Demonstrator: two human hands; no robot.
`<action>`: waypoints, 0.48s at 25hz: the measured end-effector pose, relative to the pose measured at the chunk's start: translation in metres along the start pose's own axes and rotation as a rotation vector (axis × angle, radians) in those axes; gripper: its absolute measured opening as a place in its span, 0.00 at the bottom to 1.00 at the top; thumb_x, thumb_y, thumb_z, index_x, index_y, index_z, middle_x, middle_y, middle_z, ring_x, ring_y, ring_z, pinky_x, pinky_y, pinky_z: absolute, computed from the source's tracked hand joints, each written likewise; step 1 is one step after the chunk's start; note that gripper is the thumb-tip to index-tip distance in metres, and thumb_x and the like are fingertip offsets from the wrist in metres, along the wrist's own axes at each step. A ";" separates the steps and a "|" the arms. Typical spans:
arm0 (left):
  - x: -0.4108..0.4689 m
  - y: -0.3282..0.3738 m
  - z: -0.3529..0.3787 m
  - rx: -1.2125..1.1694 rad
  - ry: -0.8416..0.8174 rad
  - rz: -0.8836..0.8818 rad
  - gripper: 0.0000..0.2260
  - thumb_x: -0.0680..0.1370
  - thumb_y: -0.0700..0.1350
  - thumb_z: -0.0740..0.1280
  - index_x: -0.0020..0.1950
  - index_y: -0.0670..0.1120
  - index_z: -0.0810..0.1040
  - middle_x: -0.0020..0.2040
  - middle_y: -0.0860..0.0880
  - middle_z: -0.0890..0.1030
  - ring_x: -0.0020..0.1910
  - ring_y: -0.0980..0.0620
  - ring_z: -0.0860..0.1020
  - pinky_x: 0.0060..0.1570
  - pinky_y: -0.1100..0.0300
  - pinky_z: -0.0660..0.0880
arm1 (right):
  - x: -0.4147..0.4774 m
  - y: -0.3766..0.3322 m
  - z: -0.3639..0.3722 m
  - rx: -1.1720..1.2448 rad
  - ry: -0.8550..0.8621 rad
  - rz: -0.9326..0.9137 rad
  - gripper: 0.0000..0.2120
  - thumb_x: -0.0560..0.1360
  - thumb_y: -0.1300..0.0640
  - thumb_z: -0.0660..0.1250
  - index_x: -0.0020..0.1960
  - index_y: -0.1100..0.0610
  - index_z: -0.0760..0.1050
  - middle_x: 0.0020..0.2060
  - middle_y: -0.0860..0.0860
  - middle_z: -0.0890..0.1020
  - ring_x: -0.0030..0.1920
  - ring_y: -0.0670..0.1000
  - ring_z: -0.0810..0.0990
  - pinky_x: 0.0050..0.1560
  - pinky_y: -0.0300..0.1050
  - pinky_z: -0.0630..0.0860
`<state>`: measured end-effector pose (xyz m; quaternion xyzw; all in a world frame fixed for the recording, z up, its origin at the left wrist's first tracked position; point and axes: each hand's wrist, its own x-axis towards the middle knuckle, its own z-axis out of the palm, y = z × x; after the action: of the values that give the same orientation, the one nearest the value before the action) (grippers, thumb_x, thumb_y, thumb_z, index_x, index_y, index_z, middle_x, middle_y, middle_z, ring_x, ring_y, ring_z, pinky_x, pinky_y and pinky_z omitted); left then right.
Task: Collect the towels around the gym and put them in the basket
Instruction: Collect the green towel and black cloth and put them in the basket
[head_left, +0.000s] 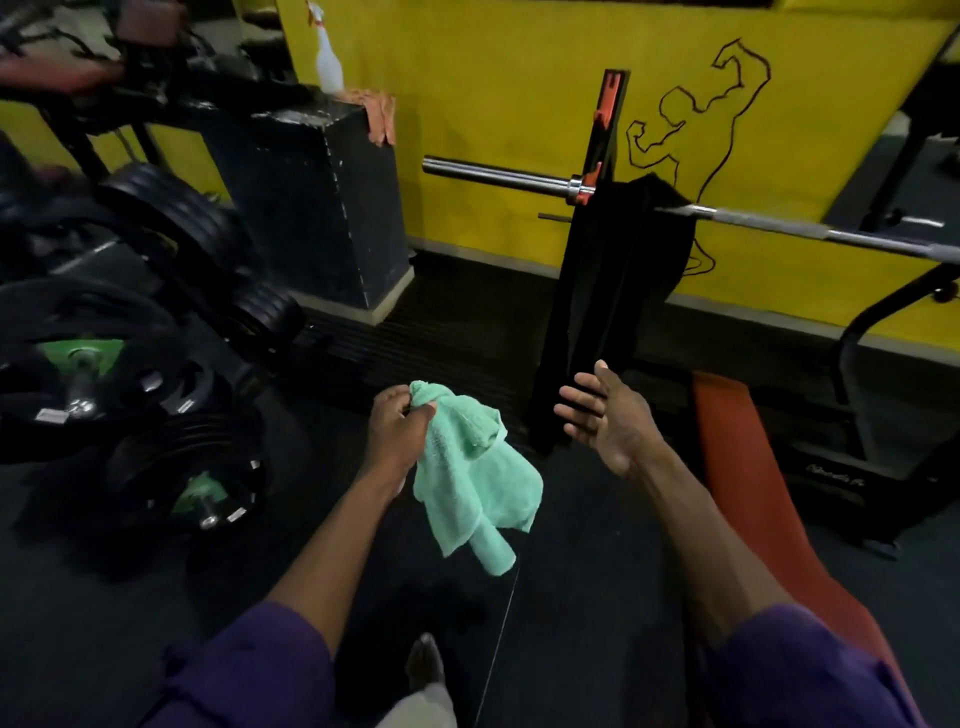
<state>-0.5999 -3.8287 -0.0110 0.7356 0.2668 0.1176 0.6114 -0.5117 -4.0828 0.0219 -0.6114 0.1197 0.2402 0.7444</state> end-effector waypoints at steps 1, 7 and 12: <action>0.023 0.007 0.011 -0.023 -0.003 0.000 0.13 0.76 0.44 0.68 0.60 0.42 0.79 0.63 0.42 0.78 0.59 0.45 0.79 0.62 0.41 0.76 | 0.020 -0.009 -0.001 -0.005 0.015 -0.007 0.21 0.83 0.39 0.58 0.63 0.54 0.76 0.58 0.54 0.83 0.56 0.56 0.84 0.51 0.50 0.78; 0.155 0.047 0.067 -0.084 -0.066 0.005 0.18 0.71 0.49 0.67 0.60 0.48 0.79 0.63 0.48 0.76 0.58 0.48 0.79 0.60 0.45 0.78 | 0.145 -0.075 0.000 -0.061 0.158 -0.074 0.23 0.82 0.39 0.59 0.65 0.54 0.76 0.57 0.53 0.84 0.52 0.56 0.84 0.51 0.51 0.78; 0.255 0.078 0.098 -0.021 -0.110 0.005 0.17 0.68 0.51 0.66 0.52 0.44 0.81 0.58 0.41 0.80 0.54 0.41 0.81 0.54 0.44 0.79 | 0.237 -0.132 -0.008 -0.127 0.200 -0.111 0.23 0.78 0.36 0.62 0.61 0.52 0.78 0.52 0.51 0.86 0.47 0.54 0.86 0.45 0.49 0.79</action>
<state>-0.3201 -3.7827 0.0031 0.7350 0.2296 0.0813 0.6328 -0.2416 -4.0587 0.0208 -0.6839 0.1441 0.1435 0.7006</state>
